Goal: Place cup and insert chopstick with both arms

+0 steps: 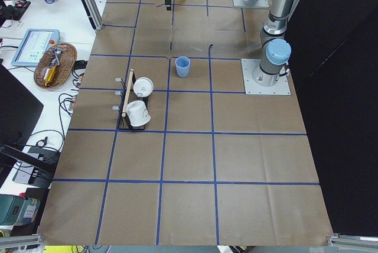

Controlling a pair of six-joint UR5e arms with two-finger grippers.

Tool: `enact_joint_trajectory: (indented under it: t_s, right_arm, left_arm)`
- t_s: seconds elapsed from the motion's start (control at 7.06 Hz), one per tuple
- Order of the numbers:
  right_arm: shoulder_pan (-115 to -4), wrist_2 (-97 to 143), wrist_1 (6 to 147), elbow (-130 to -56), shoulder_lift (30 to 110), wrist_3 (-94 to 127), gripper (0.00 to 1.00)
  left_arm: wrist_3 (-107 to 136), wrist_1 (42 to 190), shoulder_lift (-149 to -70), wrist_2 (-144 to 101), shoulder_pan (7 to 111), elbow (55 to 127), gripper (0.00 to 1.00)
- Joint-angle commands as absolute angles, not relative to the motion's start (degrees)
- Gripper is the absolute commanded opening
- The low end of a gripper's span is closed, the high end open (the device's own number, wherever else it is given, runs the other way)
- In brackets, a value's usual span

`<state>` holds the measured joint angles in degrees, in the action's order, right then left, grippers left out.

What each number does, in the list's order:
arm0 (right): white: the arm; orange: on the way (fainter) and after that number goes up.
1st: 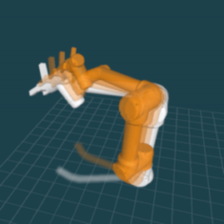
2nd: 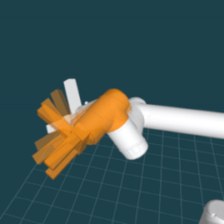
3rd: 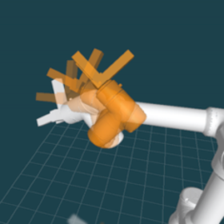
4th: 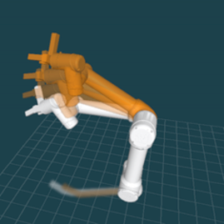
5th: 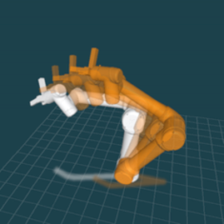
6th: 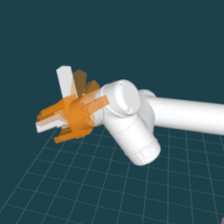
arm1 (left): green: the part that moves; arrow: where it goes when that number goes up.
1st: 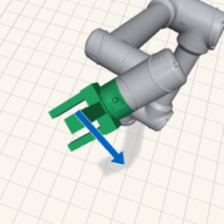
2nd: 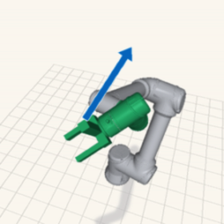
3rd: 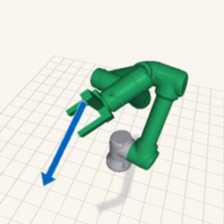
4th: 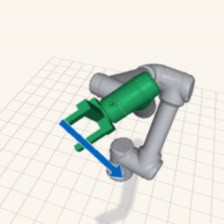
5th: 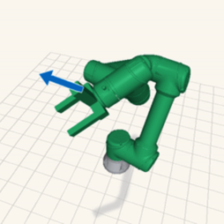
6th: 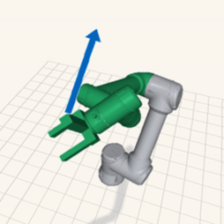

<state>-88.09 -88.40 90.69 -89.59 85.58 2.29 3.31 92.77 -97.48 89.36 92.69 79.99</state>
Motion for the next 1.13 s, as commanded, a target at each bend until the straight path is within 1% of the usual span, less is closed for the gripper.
enact_joint_trajectory:
  t_s: [0.0,0.99]
  right_arm:
    - [-88.07,-88.50,90.88,-89.65,85.34,2.20,1.00]
    - [-87.98,-88.68,88.07,-89.74,86.04,2.29,1.00]
  left_arm:
    - [3.34,92.81,-97.47,89.38,92.55,79.98,1.00]
    - [3.34,92.81,-97.47,89.47,92.46,80.07,1.00]
